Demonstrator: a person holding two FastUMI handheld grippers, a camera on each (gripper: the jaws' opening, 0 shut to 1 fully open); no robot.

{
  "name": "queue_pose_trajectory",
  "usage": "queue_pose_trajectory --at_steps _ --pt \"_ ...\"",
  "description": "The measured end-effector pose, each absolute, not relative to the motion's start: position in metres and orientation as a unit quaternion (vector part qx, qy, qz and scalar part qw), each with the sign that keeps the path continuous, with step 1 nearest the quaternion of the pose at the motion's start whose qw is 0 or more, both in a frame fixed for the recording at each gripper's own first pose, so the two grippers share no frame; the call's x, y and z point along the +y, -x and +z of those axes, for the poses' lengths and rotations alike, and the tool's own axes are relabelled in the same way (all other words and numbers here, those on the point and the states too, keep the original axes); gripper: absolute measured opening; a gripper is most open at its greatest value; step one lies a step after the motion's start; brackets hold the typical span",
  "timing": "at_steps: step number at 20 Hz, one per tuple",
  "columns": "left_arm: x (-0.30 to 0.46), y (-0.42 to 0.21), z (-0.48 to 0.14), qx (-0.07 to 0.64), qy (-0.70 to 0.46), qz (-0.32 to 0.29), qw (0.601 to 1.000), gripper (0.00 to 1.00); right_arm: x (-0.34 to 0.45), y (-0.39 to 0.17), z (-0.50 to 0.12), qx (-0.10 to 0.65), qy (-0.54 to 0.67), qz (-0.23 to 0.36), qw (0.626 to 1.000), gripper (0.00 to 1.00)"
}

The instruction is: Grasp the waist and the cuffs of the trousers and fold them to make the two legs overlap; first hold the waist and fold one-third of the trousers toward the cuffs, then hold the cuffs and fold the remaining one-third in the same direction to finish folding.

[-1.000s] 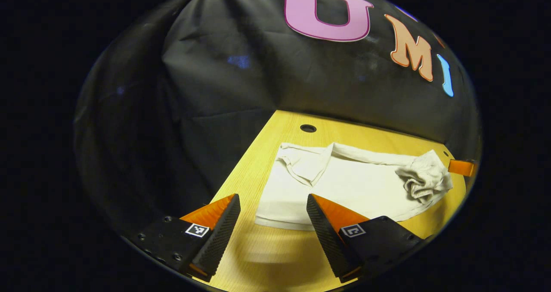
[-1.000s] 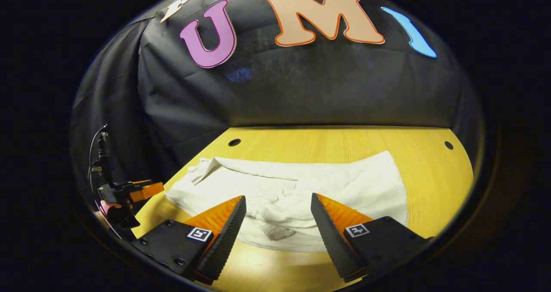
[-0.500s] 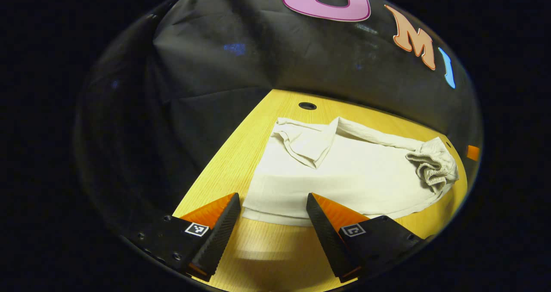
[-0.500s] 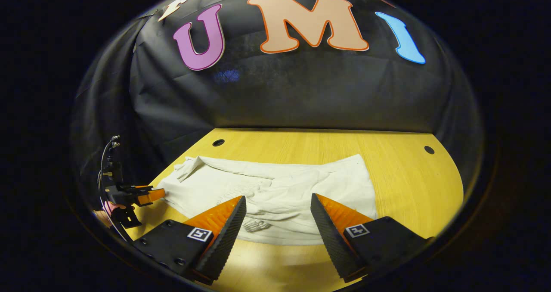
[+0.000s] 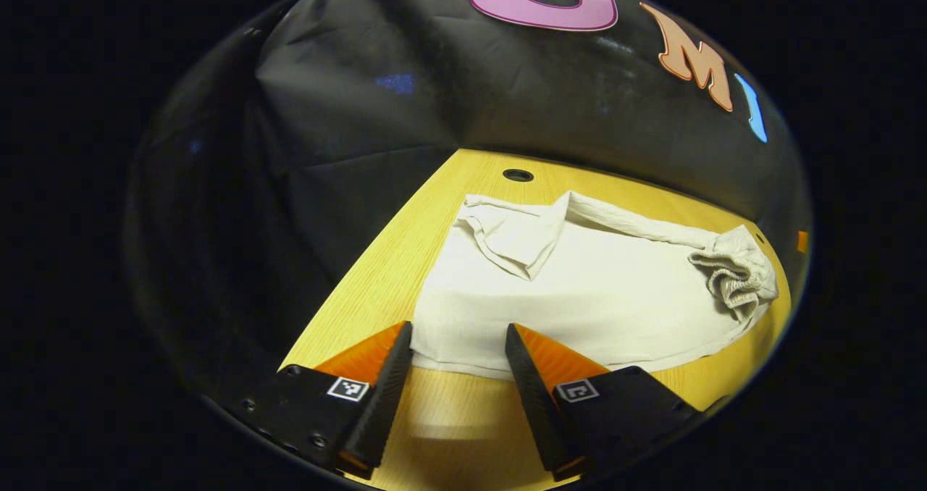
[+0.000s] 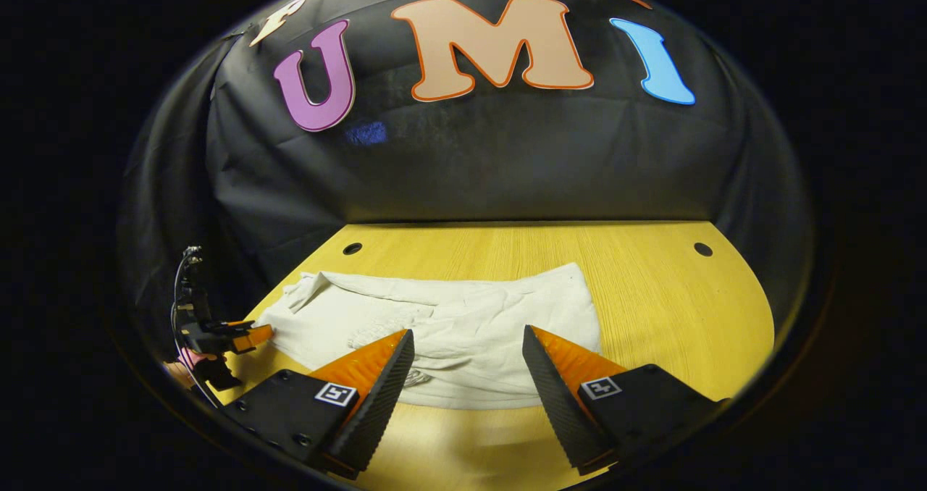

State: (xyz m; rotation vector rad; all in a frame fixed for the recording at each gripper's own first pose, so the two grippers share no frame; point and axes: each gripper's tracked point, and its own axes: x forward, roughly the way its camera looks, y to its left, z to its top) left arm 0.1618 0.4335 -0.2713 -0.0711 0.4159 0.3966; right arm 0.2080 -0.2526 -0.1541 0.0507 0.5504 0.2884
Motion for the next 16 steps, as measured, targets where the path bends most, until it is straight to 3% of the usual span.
queue_pose_trajectory --at_steps 1,4,6,8,13,14,16 --pt "0.43 -0.165 -0.27 0.202 0.039 0.185 0.961 0.75 -0.253 -0.208 -0.154 0.27 -0.028 0.142 0.952 0.96" --pt "0.413 -0.176 -0.27 0.19 0.058 0.158 0.967 0.23 -0.257 -0.208 -0.152 0.268 -0.025 0.14 0.953 0.92" --pt "0.411 -0.179 -0.269 0.185 0.061 0.158 0.968 0.04 -0.261 -0.207 -0.152 0.269 -0.021 0.138 0.953 0.97" --pt "0.408 -0.177 -0.269 0.197 0.067 0.161 0.965 0.0 -0.269 -0.207 -0.148 0.267 -0.019 0.133 0.954 0.97" --pt "0.39 -0.187 -0.238 0.173 0.086 0.155 0.969 0.0 -0.294 -0.208 -0.136 0.257 -0.021 0.115 0.959 0.97" --pt "0.384 -0.188 -0.231 0.168 0.09 0.152 0.97 0.0 -0.301 -0.207 -0.133 0.255 -0.021 0.111 0.96 0.92" --pt "0.368 -0.194 -0.211 0.153 0.094 0.143 0.973 0.0 -0.316 -0.204 -0.127 0.251 -0.018 0.105 0.962 0.97"
